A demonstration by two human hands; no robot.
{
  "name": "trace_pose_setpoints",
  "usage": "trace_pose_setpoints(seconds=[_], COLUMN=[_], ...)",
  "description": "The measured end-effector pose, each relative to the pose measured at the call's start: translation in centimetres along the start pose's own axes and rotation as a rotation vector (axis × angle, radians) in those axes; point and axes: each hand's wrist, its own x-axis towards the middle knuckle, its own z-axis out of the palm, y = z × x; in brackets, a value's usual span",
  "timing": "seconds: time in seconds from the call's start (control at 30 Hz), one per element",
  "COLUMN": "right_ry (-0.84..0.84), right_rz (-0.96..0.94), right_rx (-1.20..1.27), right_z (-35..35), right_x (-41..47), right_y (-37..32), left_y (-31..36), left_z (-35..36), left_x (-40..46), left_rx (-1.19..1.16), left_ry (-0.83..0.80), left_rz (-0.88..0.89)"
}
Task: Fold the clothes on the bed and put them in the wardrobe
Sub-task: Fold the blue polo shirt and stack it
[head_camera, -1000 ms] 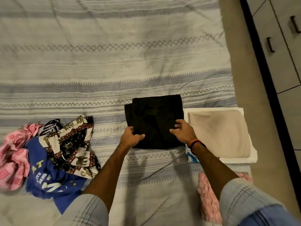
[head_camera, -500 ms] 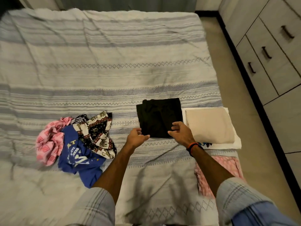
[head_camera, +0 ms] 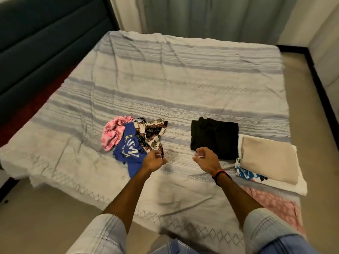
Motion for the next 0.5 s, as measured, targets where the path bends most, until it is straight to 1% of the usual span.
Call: trace_pose_setpoints(seconds=[0.1, 0.17, 0.27, 0.5], right_ry=[-0.069, -0.106, -0.137, -0.189], right_rz=[-0.026, -0.033, -0.032, 0.026], right_rx=[-0.011, -0.024, -0.064, -0.151], right_z=[2.6, 4.7, 8.0, 16.6], right_x=[-0.1, 0.5, 1.7, 6.6], right_y=[-1.8, -3.2, -4.9, -7.8], left_y=[-1.3, -2.0, -3.4, -6.9], left_z=[-3.1, -5.1, -8.1, -14.2], left_x=[-1.2, -1.6, -1.1, 5.9], left_rx=[-0.056, -0.031, -0.008, -0.081], left_ry=[0.057, 0.104, 0.144, 0.136], left_rz=[0.007, 0.035, 0.001, -0.116])
